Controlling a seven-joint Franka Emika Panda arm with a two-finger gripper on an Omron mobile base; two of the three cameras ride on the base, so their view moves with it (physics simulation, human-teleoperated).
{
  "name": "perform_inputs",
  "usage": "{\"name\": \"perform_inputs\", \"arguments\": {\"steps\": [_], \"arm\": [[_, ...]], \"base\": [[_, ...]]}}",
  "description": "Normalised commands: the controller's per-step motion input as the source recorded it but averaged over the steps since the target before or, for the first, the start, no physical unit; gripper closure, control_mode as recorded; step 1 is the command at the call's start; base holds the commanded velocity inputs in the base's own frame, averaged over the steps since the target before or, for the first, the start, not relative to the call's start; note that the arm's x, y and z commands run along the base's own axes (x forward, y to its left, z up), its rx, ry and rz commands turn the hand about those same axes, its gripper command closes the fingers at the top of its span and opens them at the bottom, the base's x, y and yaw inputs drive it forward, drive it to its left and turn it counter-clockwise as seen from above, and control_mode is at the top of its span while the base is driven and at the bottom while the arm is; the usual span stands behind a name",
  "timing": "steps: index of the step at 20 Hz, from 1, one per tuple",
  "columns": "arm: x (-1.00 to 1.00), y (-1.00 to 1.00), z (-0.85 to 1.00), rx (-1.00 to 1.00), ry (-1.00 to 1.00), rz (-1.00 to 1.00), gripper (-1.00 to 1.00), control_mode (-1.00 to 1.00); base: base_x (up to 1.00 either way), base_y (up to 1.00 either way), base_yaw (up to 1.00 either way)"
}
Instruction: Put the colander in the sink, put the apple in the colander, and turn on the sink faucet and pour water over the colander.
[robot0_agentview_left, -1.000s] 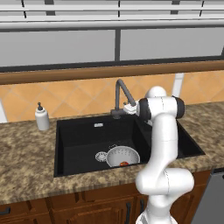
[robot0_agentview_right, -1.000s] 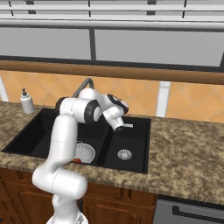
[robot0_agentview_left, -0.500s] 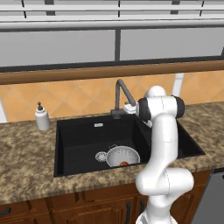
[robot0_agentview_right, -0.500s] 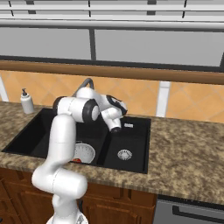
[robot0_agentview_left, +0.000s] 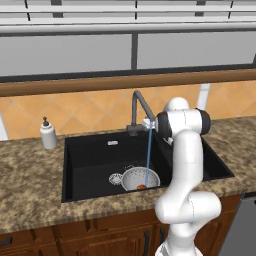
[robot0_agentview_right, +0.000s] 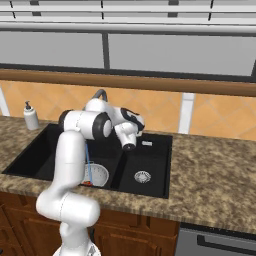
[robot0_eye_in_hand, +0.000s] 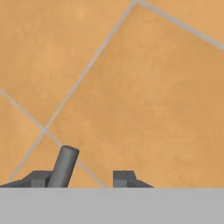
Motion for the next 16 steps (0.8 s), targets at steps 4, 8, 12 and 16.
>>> {"name": "perform_inputs", "arguments": {"steps": [4, 8, 12, 16], "arm": [[0.0, -1.0, 0.0, 0.0, 0.09, -0.11, 1.0, -1.0], [0.0, -1.0, 0.0, 0.0, 0.1, -0.1, 1.0, -1.0], [-0.02, -1.0, 0.04, 0.03, 0.08, -0.02, 1.0, -1.0], [-0.18, -1.0, 0.25, 0.13, 0.06, 0.0, 1.0, -1.0]], "base": [[0.0, 0.0, 0.0], [0.0, 0.0, 0.0], [0.0, 0.0, 0.0], [0.0, 0.0, 0.0]]}}
